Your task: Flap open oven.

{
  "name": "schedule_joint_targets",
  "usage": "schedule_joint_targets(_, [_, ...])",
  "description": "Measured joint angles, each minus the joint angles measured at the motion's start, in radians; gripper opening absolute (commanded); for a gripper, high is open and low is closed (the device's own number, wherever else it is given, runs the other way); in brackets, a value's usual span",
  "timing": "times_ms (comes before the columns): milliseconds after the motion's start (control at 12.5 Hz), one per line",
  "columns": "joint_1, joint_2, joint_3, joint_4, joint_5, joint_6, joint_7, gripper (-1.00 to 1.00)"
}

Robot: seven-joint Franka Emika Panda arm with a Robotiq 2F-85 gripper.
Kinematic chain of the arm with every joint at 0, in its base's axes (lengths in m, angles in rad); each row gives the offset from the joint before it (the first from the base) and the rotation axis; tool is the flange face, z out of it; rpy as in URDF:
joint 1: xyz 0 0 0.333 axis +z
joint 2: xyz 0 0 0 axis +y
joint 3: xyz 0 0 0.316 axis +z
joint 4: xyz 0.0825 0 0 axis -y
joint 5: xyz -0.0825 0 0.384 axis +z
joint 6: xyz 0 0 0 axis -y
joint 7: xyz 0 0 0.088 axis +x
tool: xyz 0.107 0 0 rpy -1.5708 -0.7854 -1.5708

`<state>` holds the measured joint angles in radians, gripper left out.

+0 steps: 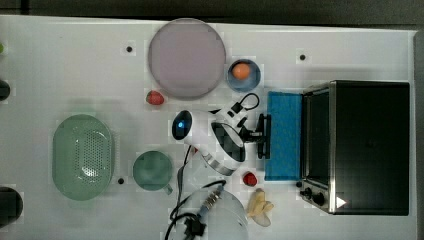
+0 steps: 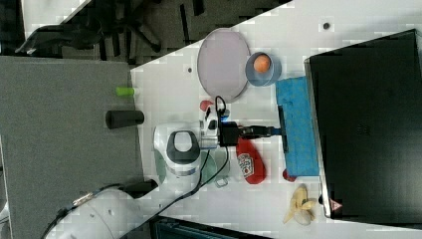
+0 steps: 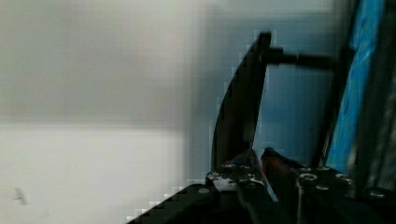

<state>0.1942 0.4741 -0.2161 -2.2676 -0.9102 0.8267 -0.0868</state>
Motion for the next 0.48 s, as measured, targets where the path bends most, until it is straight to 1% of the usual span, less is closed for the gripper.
schedule_joint_targets(160, [0.024,0.049,0.003,-0.004,-0.004,-0.001,0.093,-0.65])
schedule_joint_targets(320, [0.037,0.057,-0.001,0.002,-0.01,-0.012,0.131,-0.65])
schedule_joint_targets(480, [0.038,0.058,-0.003,0.002,-0.01,-0.002,0.156,-0.65])
